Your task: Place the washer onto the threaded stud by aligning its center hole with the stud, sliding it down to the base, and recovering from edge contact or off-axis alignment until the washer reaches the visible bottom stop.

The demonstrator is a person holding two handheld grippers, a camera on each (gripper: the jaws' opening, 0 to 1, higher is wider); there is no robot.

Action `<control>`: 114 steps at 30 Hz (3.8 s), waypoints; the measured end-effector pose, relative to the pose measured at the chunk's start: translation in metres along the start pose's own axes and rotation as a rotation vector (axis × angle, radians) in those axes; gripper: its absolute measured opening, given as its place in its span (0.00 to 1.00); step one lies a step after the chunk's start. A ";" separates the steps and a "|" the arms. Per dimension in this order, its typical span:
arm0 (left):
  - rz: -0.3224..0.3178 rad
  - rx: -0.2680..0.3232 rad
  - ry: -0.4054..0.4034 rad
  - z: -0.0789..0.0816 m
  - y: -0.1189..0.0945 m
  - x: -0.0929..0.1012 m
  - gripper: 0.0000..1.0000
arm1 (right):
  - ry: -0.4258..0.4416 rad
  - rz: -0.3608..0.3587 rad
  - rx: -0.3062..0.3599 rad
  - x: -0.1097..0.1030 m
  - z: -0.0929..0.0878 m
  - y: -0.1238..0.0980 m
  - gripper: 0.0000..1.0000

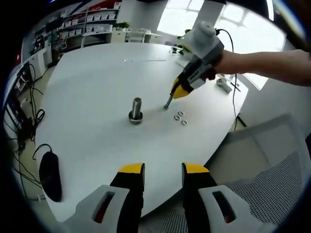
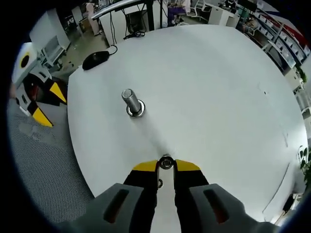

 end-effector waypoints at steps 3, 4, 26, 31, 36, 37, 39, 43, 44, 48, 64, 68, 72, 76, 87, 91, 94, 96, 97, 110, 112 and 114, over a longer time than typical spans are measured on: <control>-0.001 -0.002 0.001 0.000 0.000 0.000 0.29 | -0.001 0.009 -0.005 0.001 0.001 0.006 0.13; -0.001 -0.004 0.002 -0.001 0.001 0.000 0.29 | -0.004 0.011 -0.010 0.003 0.001 0.008 0.13; 0.003 -0.012 -0.002 -0.002 0.002 -0.001 0.29 | -0.002 0.046 -0.101 0.001 -0.010 0.034 0.14; 0.006 -0.009 -0.008 -0.002 0.002 -0.002 0.29 | -0.026 0.043 -0.105 0.002 -0.010 0.036 0.14; 0.007 -0.013 -0.005 -0.003 0.002 -0.002 0.29 | -0.032 0.035 -0.101 0.002 -0.011 0.035 0.15; 0.008 -0.013 -0.004 -0.002 0.002 -0.001 0.29 | -0.037 0.036 -0.104 0.002 -0.011 0.036 0.15; 0.008 -0.012 -0.005 -0.002 0.002 -0.002 0.29 | -0.042 0.031 -0.104 0.003 -0.013 0.036 0.16; 0.011 -0.012 -0.009 -0.002 0.002 -0.002 0.28 | -0.020 0.020 -0.088 0.004 -0.017 0.033 0.19; 0.011 -0.010 -0.011 -0.002 0.001 -0.001 0.28 | -0.014 0.020 -0.086 0.004 -0.019 0.030 0.19; 0.009 -0.008 -0.010 -0.002 0.001 0.000 0.28 | 0.001 0.016 -0.091 0.003 -0.029 0.027 0.19; 0.022 -0.012 -0.009 -0.002 0.001 -0.005 0.28 | 0.011 0.049 -0.067 -0.017 -0.048 0.025 0.22; 0.025 -0.020 -0.005 -0.003 0.001 -0.005 0.28 | 0.014 0.052 -0.067 -0.024 -0.052 0.021 0.23; 0.024 -0.019 -0.004 -0.003 0.001 -0.004 0.28 | 0.018 0.047 -0.067 -0.028 -0.054 0.018 0.23; 0.026 -0.020 -0.005 -0.003 0.001 -0.003 0.28 | 0.015 0.046 -0.061 -0.024 -0.053 0.023 0.22; 0.028 -0.019 -0.005 -0.003 0.000 -0.002 0.28 | -0.081 0.033 -0.057 -0.025 -0.051 0.027 0.21; 0.026 -0.019 -0.007 -0.003 0.001 -0.002 0.28 | -0.114 0.041 -0.053 -0.025 -0.051 0.030 0.19; 0.026 -0.020 -0.007 -0.003 0.001 -0.003 0.28 | -0.147 0.054 -0.049 -0.022 -0.051 0.033 0.18; 0.027 -0.020 -0.006 -0.003 0.001 -0.003 0.28 | -0.153 0.059 -0.048 -0.020 -0.051 0.034 0.17; 0.027 -0.020 -0.006 -0.003 0.001 -0.003 0.28 | -0.156 0.062 -0.048 -0.019 -0.051 0.035 0.17; 0.025 -0.021 -0.004 -0.004 0.001 -0.004 0.28 | -0.178 0.068 -0.134 -0.017 -0.045 0.042 0.16; 0.024 -0.020 -0.006 -0.003 0.001 -0.004 0.28 | -0.177 0.065 -0.161 -0.019 -0.043 0.041 0.16; 0.023 -0.019 -0.006 -0.003 0.002 -0.005 0.28 | -0.181 0.064 -0.184 -0.020 -0.040 0.040 0.16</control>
Point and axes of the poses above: the point that each gripper's makers call its tool centre point, and the gripper's own axes: y roughly forward along the fingers, x roughly to its right, z roughly out of its top, the point moved 9 cm from there along -y, roughly backward along the fingers, and after that the axes turned 13 degrees about -y, right-handed, at the moved point
